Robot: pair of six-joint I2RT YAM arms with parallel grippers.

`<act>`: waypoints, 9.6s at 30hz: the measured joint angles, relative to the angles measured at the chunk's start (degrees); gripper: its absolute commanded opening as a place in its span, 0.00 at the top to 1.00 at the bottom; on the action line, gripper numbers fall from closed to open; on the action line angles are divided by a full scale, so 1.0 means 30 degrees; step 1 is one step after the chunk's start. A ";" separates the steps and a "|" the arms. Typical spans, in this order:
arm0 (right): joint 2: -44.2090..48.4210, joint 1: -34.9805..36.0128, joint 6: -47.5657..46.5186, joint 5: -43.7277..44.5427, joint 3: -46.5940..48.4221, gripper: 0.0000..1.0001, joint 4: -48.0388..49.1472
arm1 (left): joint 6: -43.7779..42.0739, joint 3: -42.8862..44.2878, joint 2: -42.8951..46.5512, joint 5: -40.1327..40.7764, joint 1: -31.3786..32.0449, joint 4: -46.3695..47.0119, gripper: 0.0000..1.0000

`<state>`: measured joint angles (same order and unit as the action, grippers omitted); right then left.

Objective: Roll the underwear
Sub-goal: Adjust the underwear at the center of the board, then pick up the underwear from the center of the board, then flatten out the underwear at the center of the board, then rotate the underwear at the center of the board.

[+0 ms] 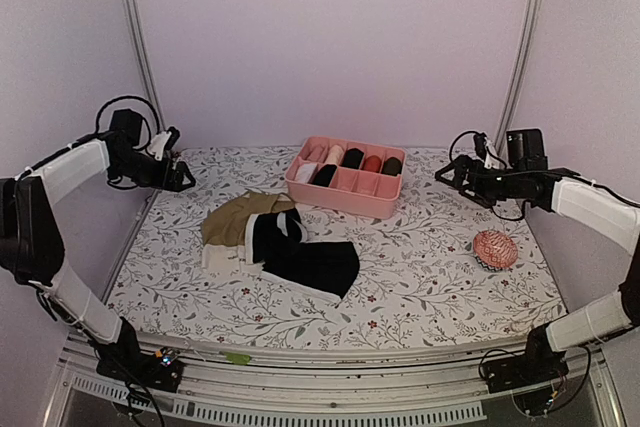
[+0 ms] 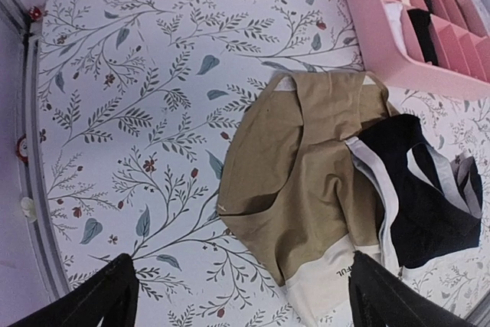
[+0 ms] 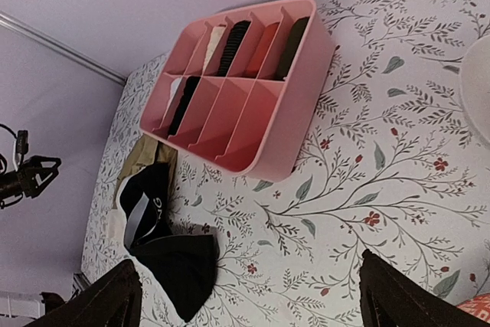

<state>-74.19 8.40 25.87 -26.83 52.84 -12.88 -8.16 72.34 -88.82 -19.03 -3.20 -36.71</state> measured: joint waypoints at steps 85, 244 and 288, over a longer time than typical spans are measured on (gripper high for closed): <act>-1.1052 0.9799 0.1005 -0.2368 0.1377 0.43 0.1239 | -0.7016 -0.3796 -0.5479 0.2033 0.1144 0.2929 0.41; -1.1322 1.3136 -0.1188 -0.3257 0.2106 0.72 -0.3184 | -0.6186 0.0299 -0.8612 0.1647 1.2560 0.2652 0.59; -1.1300 0.9493 -0.2331 0.0772 0.3483 0.83 -0.4335 | -0.5880 -0.4758 -0.1049 -0.4284 1.5686 0.2718 0.61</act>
<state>-108.09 36.88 18.87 -24.51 63.29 -25.89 -25.80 58.06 -91.96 -31.88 43.86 -28.56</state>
